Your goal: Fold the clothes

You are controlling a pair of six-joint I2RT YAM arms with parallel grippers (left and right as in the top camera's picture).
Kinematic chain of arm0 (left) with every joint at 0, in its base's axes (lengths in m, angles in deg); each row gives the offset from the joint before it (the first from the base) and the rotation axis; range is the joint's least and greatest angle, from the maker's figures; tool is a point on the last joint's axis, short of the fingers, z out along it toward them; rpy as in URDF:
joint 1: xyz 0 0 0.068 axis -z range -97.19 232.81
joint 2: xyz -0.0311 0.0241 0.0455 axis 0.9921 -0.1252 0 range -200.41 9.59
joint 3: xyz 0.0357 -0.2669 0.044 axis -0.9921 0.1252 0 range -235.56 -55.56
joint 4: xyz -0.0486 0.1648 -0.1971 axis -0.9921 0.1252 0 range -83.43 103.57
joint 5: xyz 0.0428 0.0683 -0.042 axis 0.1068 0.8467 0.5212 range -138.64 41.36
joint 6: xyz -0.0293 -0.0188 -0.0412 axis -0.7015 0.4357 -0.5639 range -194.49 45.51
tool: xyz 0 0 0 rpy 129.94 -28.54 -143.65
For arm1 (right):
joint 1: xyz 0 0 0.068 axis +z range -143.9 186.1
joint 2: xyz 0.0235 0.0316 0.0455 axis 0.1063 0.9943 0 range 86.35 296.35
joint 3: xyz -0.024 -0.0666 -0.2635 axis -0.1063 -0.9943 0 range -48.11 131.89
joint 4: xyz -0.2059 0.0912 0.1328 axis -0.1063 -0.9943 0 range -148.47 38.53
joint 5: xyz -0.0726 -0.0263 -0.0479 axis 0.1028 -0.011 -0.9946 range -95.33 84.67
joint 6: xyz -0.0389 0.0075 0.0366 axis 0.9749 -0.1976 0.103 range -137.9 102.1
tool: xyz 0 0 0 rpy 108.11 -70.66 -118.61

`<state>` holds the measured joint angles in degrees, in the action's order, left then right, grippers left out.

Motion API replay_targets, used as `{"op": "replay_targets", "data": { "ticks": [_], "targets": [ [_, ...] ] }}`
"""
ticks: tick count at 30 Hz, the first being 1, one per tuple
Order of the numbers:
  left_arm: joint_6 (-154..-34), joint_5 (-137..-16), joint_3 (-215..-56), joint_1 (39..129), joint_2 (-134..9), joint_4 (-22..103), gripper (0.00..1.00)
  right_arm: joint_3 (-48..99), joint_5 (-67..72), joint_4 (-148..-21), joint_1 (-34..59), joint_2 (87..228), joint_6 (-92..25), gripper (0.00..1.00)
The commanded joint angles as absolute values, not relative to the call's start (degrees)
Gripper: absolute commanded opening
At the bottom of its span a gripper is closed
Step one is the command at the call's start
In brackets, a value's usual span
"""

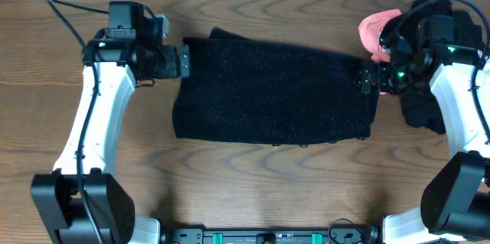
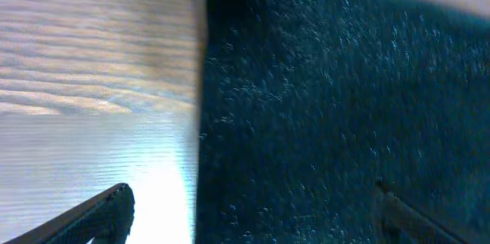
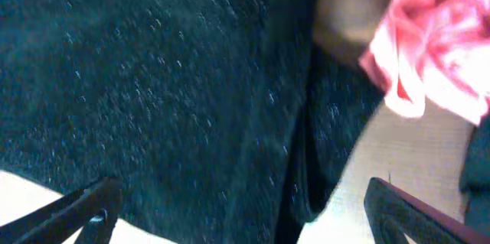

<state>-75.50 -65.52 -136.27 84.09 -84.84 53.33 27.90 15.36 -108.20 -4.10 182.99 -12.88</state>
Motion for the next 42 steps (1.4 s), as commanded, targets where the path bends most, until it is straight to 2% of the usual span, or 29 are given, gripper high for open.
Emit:
{"op": "replay_targets", "data": {
  "ticks": [1, 12, 26, 42],
  "targets": [
    [-72.88, -67.62, -136.25, 86.75, -86.85, 53.74, 0.98, 26.87, 16.49, -109.84, -6.22, 183.10, -12.95, 0.99],
    [-71.48, -67.42, -136.25, 90.67, -95.07, 53.11, 0.98, 20.33, 21.54, -105.89, -6.96, 183.10, -10.93, 0.99],
    [-71.02, -66.99, -136.25, 90.67, -99.64, 51.89, 0.98, 7.74, 21.93, -91.96, -6.98, 183.10, -10.98, 0.98],
    [-71.13, -67.05, -136.25, 90.67, -99.77, 51.49, 0.98, 6.50, 19.95, -83.42, -11.09, 183.10, -17.25, 0.99]
  ]
}}
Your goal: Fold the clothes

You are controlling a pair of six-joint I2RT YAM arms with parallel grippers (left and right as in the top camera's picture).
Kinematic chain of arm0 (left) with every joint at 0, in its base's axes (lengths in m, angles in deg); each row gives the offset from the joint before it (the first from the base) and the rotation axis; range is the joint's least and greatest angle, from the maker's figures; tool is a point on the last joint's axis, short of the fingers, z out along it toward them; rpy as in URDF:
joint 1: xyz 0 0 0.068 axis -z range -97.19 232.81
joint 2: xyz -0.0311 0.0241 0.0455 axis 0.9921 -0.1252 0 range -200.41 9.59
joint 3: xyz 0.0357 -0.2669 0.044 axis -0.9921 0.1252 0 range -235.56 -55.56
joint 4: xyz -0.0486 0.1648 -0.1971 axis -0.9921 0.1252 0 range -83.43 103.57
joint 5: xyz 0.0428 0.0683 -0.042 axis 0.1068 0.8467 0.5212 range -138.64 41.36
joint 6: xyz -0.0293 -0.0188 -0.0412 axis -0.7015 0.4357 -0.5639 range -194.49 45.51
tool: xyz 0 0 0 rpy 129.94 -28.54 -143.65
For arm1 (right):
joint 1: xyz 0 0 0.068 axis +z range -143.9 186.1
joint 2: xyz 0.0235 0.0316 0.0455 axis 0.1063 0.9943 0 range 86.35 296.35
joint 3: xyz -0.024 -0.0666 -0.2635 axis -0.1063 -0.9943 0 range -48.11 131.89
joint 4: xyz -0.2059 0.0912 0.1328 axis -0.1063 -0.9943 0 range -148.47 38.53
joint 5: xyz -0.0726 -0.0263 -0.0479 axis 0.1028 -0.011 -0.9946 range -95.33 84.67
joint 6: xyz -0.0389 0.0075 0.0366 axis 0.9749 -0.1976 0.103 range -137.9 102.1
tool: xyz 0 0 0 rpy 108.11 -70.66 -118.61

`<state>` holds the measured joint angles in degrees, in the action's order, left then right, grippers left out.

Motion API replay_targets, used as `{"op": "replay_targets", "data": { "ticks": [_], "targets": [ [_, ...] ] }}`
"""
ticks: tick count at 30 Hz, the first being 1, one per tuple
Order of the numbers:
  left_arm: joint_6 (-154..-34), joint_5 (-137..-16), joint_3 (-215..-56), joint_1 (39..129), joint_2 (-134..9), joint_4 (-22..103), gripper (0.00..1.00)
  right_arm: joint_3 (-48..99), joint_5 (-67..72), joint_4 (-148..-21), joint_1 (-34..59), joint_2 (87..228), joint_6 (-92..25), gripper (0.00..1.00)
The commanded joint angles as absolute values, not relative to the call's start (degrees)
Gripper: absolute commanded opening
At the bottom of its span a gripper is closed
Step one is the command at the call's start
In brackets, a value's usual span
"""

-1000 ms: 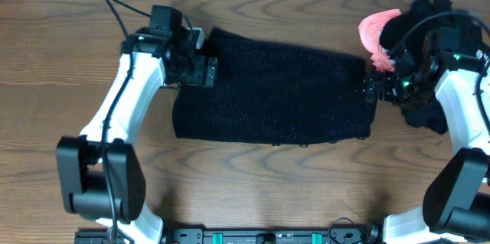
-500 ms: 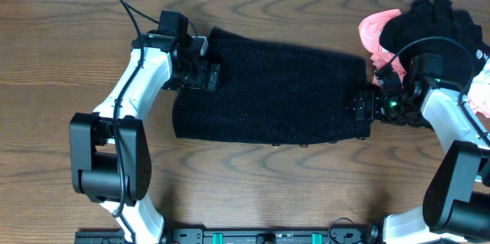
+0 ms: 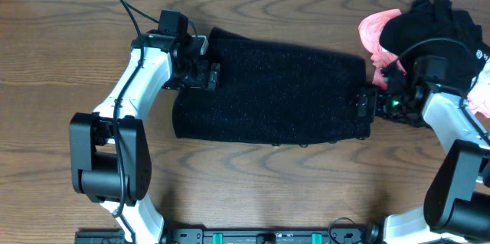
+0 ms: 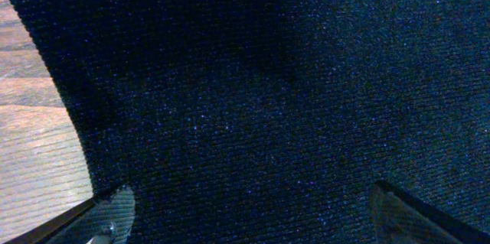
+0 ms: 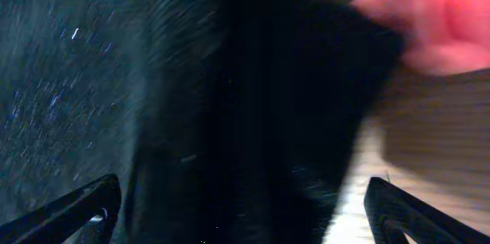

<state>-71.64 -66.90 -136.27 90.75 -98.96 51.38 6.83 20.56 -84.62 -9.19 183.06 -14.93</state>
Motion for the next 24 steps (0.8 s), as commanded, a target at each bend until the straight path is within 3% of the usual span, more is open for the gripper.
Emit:
{"op": "replay_targets", "data": {
  "ticks": [1, 12, 24],
  "targets": [
    [-71.13, -67.05, -136.25, 90.67, -99.77, 51.49, 0.98, 6.50, 19.88, -82.54, -11.57, 183.10, -17.25, 0.99],
    [-71.99, -67.05, -136.25, 90.67, -99.77, 52.80, 0.98, 6.50, 18.09, -77.80, -12.95, 185.16, -18.89, 0.99],
    [-71.94, -67.03, -136.25, 90.67, -99.77, 52.83, 0.98, 6.50, 27.86, -77.89, -10.89, 194.25, -18.52, 0.96]
  ]
}}
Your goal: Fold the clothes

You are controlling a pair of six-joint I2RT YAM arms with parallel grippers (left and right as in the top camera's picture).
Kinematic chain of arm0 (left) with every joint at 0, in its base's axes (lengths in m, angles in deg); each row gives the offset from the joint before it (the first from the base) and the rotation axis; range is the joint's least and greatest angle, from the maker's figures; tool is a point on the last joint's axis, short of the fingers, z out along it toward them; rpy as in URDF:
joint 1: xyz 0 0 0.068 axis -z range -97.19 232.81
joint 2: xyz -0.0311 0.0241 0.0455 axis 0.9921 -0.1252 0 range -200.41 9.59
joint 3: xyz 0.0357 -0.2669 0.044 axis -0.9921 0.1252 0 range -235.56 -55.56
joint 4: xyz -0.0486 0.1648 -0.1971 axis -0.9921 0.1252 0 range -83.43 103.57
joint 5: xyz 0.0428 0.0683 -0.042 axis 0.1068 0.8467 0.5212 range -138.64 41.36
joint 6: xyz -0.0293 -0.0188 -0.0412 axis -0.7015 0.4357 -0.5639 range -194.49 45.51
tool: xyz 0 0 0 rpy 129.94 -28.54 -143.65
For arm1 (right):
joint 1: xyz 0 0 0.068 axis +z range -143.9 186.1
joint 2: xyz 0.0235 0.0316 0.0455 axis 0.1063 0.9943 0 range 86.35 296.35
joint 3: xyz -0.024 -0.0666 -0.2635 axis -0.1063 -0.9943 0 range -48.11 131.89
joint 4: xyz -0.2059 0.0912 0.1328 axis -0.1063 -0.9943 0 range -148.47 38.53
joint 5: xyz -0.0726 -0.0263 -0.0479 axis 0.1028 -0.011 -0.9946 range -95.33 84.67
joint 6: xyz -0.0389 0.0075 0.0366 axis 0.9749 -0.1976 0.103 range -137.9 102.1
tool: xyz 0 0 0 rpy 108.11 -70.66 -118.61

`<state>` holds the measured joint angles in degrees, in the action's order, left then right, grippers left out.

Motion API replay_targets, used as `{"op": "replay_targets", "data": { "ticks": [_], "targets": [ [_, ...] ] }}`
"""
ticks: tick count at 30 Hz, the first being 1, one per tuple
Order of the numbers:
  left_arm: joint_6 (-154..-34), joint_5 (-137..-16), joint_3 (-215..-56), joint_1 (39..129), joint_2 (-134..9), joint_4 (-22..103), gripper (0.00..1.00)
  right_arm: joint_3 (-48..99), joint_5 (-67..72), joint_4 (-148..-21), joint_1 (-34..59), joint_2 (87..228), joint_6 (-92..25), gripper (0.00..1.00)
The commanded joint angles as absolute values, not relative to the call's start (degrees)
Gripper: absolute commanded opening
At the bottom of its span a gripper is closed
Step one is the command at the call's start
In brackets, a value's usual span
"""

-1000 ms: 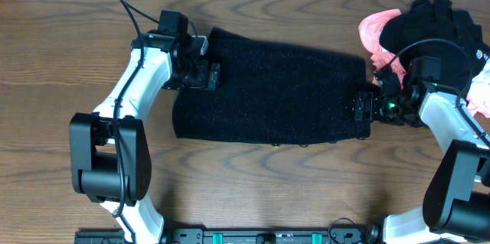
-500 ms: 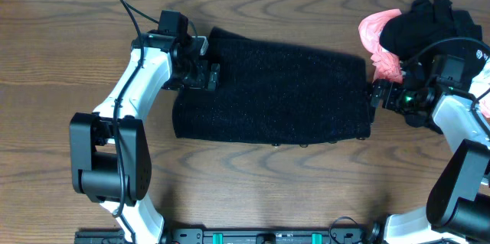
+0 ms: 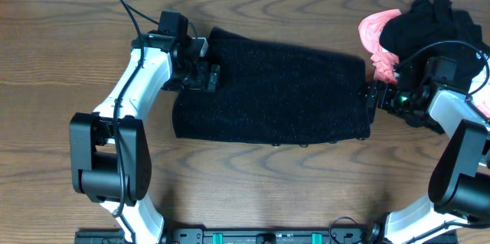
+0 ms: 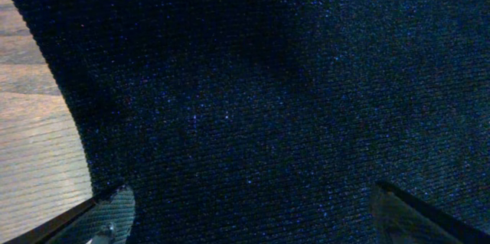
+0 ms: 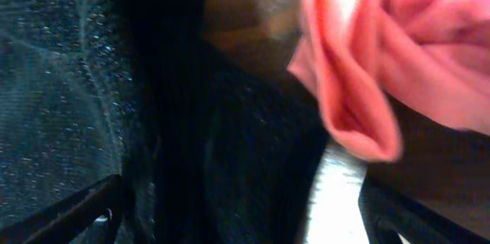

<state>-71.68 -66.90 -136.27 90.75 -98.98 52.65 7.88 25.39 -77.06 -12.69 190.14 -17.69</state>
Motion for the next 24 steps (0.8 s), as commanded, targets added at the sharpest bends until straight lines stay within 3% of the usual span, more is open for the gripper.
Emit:
{"op": "replay_targets", "data": {
  "ticks": [1, 9, 11, 14, 18, 20, 24],
  "targets": [
    [-71.94, -67.03, -136.25, 90.67, -99.77, 52.83, 0.98, 6.48, 28.34, -77.95, -10.54, 194.49, -18.54, 0.95],
    [-71.94, -67.03, -136.25, 90.67, -99.77, 52.83, 0.98, 6.48, 29.65, -77.76, -5.41, 196.30, -21.10, 0.93],
    [-71.94, -67.03, -136.25, 90.67, -99.77, 52.83, 0.98, 6.48, 29.65, -77.56, -4.77, 196.30, -21.32, 0.86],
    [-71.96, -67.03, -136.25, 90.67, -99.77, 52.85, 0.98, 6.50, 29.65, -77.34, -4.95, 196.30, -22.17, 0.65],
    [-71.94, -67.03, -136.25, 90.67, -99.77, 53.20, 0.98, 6.59, 30.44, -77.36, -6.41, 196.30, -22.78, 0.29],
    [-71.94, -67.03, -136.25, 90.67, -99.77, 53.26, 0.98, 6.87, 33.02, -77.43, -7.53, 196.30, -22.76, 0.18],
    [-71.94, -67.03, -136.25, 90.67, -99.77, 53.26, 0.98, 8.44, 38.74, -78.72, -10.59, 196.26, -22.50, 0.06]
  ]
}}
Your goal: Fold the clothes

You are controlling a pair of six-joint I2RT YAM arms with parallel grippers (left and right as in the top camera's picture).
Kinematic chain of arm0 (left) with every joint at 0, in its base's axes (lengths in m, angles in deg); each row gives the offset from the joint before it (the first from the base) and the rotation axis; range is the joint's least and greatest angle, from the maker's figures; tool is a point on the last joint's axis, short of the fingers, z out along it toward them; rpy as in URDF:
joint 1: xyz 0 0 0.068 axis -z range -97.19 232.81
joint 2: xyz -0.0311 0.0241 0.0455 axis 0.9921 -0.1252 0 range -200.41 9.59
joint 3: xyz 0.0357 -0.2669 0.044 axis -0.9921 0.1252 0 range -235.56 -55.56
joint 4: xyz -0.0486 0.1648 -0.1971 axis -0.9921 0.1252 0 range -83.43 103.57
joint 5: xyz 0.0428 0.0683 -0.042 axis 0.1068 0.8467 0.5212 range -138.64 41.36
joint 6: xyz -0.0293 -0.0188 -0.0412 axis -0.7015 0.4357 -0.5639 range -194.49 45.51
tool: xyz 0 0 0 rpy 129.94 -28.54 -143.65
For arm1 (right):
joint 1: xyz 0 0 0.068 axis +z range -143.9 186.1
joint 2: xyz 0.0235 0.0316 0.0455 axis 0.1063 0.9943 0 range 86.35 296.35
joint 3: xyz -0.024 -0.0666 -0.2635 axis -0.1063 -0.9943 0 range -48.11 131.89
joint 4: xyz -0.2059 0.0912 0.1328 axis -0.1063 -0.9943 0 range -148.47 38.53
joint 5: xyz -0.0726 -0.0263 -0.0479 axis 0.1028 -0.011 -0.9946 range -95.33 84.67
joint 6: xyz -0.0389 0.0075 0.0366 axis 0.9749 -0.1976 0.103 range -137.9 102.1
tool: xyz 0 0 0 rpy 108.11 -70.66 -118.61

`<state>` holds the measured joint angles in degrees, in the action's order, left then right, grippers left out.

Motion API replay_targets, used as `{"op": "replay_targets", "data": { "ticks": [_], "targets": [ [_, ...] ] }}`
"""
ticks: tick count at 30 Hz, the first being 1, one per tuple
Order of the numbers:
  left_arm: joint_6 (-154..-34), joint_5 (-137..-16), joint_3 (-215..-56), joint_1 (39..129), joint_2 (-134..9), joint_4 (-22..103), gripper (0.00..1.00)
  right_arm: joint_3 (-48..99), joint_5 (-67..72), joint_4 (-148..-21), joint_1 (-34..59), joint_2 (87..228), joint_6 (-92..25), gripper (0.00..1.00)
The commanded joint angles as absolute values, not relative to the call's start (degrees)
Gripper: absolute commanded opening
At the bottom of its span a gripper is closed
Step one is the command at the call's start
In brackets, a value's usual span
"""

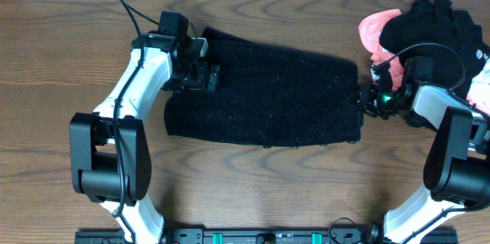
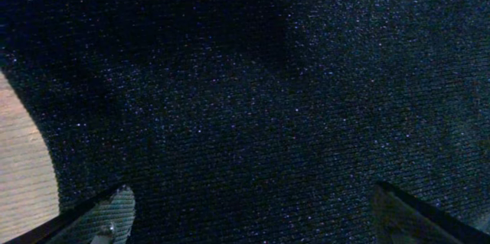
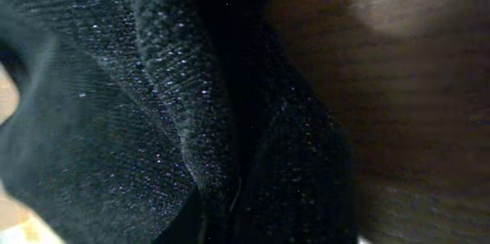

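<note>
A black knit garment (image 1: pixel 268 91) lies spread flat across the middle of the wooden table (image 1: pixel 268 190). My left gripper (image 1: pixel 211 76) rests on its upper left part. In the left wrist view the gripper (image 2: pixel 249 225) is open, its fingertips (image 2: pixel 115 212) wide apart with the knit (image 2: pixel 268 83) filling the frame. My right gripper (image 1: pixel 363 100) is at the garment's right edge. In the right wrist view, bunched folds of the black cloth (image 3: pixel 176 122) crowd the gripper (image 3: pixel 230 229), which appears shut on them; its fingers are hidden.
A pink cloth (image 1: pixel 375 28) and a heap of black clothes (image 1: pixel 432 18) lie at the back right corner, just behind the right arm. Bare wood (image 3: pixel 398 83) shows beside the garment's right edge.
The right gripper has moved slightly left onto the garment's right edge and its open fingers no longer show. The garment has shifted a little to the left. The left gripper has stayed in place.
First both grippers stood open at the garment's two upper corners. The left then lay open on the cloth inside its left edge, and the right stood lower on the right edge. Then the right sat near the pink cloth; now it grips bunched cloth.
</note>
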<state>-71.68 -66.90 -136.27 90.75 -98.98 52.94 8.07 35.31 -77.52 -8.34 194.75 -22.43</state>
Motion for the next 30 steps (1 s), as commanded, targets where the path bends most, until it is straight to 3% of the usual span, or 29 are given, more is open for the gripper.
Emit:
{"op": "replay_targets", "data": {
  "ticks": [1, 12, 30],
  "targets": [
    [-71.94, -67.03, -136.25, 90.67, -99.77, 53.26, 0.98, 9.12, 39.27, -79.79, -11.22, 196.22, -22.06, 0.05],
    [-71.70, -67.01, -136.25, 90.60, -99.77, 52.74, 0.98, 23.09, 39.22, -99.42, -12.95, 194.42, -12.84, 0.01],
    [-71.72, -66.86, -138.43, 83.21, -94.85, 52.80, 0.98, 35.94, 36.91, -111.79, -18.06, 191.89, -7.44, 0.01]
  ]
}}
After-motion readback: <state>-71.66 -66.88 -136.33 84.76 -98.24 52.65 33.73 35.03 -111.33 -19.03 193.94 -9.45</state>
